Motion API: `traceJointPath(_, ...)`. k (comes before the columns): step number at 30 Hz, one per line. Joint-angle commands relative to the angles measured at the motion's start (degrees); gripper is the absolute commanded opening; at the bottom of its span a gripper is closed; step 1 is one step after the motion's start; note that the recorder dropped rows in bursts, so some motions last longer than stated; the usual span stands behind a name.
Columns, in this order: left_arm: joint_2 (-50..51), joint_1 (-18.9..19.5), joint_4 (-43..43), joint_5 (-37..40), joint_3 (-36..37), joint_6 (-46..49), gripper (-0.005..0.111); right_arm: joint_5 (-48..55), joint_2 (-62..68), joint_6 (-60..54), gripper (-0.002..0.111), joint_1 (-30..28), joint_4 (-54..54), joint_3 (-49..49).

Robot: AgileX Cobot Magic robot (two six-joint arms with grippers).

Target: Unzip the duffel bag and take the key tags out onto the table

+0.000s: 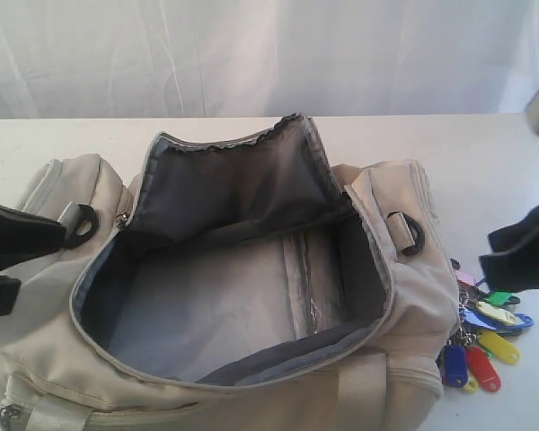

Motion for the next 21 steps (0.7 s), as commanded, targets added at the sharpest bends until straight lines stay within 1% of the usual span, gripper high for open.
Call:
traceJointPath(1, -9.7, -0.1, -0.3, 2.8, -0.1, -3.8, 0.0, 1.5, -10.4, 0.9, 0.0, -0.2, -0.4, -0.4)
traceJointPath(3, -14.0, -0.1, 0.8, 5.4, -0.1, -5.7, 0.0, 1.5, -14.3, 1.7, 0.0, -0.2, -0.4, -0.4)
traceJointPath(8, -26.8, -0.1, 6.7, 15.7, -0.1, -14.4, 0.0, 5.3, -21.2, 1.7, 0.0, -0.2, -0.2, -0.3)
traceJointPath(11, -34.9, -0.1, 11.0, 19.6, -0.4, -19.3, 0.0, 7.4, -24.5, 1.8, 0.0, -0.2, 0.2, -0.3)
traceJointPath(13, -39.6, -0.1, 13.5, 21.0, -0.4, -20.6, 0.0, 7.6, -26.3, 2.2, 0.0, -0.2, 0.2, -0.3)
traceJointPath(14, -41.3, -0.1, 15.0, 21.4, -0.1, -20.6, 0.0, 7.4, -27.1, 2.2, 0.0, -0.2, 0.1, -0.3)
traceJointPath(15, -43.4, -0.1, 17.9, 21.3, 0.7, -20.6, 0.0, 5.5, -27.9, 2.2, 0.0, -0.2, -0.5, 0.0)
traceJointPath(16, -43.8, -0.1, 18.8, 21.0, 1.4, -20.6, 0.0, 3.8, -28.0, 2.2, 0.0, -0.2, -0.8, 0.4)
traceJointPath(17, -44.1, -0.1, 19.2, 20.0, 2.9, -20.6, 0.0, -1.1, -28.0, 2.2, 0.0, -0.2, -0.9, 2.4)
traceJointPath(19, -44.1, -0.1, 18.3, 17.9, 4.7, -20.6, 0.0, -5.7, -28.0, 2.2, 0.0, -0.2, -0.7, 4.8)
traceJointPath(21, -44.1, -0.1, 15.9, 16.1, 6.6, -20.6, 0.0, -7.2, -28.0, 2.9, 0.0, -0.2, 0.7, 6.1)
